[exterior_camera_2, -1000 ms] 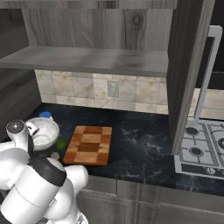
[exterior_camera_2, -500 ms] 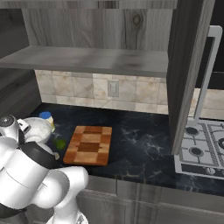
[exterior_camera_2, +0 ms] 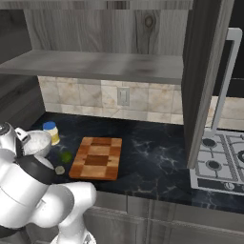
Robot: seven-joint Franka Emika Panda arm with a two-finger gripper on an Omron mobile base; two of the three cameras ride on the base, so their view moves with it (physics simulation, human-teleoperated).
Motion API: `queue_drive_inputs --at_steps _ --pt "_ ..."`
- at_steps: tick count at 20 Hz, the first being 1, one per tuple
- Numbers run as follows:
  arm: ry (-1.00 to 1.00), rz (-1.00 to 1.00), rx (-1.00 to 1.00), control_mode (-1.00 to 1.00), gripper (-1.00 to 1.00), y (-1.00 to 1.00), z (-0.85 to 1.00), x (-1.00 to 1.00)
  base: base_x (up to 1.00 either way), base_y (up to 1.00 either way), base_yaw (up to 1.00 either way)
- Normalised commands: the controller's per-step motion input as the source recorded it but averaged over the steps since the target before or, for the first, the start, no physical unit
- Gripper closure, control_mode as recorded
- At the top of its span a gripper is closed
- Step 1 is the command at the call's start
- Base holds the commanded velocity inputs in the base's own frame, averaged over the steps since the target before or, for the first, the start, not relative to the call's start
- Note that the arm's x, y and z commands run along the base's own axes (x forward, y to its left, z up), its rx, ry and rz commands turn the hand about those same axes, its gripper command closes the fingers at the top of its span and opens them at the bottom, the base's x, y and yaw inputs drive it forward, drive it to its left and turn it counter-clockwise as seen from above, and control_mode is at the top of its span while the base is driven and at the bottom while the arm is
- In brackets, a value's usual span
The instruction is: Open the cabinet. Place the bowl and condiment on the counter. Then place the lime and garlic on the cutting board.
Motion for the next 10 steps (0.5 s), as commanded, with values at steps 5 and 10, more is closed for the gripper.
queue_drive_inputs --at_steps 5,10 --pt "0.00 0.00 0.00 -1.00 -1.00 0.00 0.39 -0.17 0.00 0.00 0.00" --pt "0.01 0.00 0.00 -1.00 -1.00 -0.04 0.40 -0.31 0.00 0.00 0.00"
